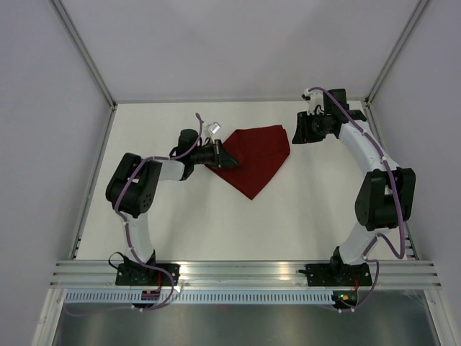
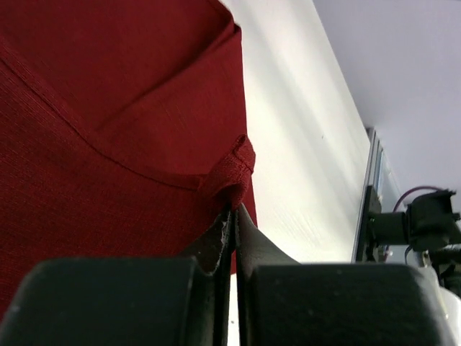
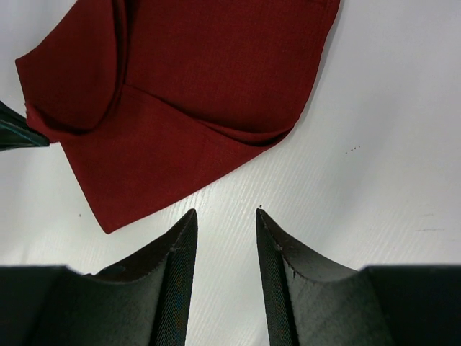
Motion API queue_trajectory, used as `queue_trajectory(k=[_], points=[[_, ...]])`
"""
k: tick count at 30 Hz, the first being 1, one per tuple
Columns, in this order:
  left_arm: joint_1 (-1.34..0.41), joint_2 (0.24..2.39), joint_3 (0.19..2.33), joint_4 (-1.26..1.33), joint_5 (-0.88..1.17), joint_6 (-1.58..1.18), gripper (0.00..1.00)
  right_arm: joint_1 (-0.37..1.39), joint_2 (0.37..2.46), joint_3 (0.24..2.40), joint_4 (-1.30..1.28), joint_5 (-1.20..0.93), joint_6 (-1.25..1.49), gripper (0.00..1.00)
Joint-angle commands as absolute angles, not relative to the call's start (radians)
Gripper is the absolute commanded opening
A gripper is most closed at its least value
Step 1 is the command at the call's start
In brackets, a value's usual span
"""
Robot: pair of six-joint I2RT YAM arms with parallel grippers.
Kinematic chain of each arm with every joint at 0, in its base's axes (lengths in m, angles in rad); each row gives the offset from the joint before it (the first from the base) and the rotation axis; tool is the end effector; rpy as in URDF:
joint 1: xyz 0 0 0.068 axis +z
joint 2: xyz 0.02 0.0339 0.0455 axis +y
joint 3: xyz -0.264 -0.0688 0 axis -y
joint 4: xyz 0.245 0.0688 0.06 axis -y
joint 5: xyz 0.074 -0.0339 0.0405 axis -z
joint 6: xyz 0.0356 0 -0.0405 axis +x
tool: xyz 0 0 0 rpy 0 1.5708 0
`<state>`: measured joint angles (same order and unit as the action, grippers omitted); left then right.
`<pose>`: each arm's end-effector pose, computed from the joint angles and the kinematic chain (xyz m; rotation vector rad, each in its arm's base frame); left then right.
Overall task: Fold the napkin, place the utensils inside, and roll it up
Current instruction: Fold the napkin
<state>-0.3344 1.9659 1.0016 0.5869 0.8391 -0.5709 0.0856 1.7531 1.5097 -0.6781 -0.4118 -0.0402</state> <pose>0.3705 -0.1568 0.1540 0.3642 2.0486 -1.3904 0.3819 0.0471 0.2874 -0.3263 2.4375 0.5310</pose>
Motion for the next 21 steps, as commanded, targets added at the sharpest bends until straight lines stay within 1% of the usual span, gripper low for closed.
queue_trajectory(k=[1,12,17,18,19,21], points=[[-0.362,1.907,0.988,0.54,0.882,-0.402,0.02,0.097,1.756,1.542,-0.689,-0.397,-0.046,0.44],[-0.451,1.85,0.965,0.321,0.779,-0.204,0.02,0.118,1.764,1.543,-0.687,-0.377,-0.046,0.44],[-0.477,1.852,0.968,0.278,0.721,-0.18,0.06,0.132,1.772,1.545,-0.687,-0.365,-0.046,0.44],[-0.491,1.853,0.968,0.272,0.701,-0.17,0.1,0.133,1.773,1.545,-0.687,-0.364,-0.048,0.44],[-0.495,1.853,0.971,0.267,0.696,-0.167,0.11,0.135,1.775,1.545,-0.687,-0.361,-0.049,0.44],[-0.509,1.856,0.974,0.259,0.683,-0.161,0.19,0.141,1.781,1.545,-0.689,-0.357,-0.049,0.44]])
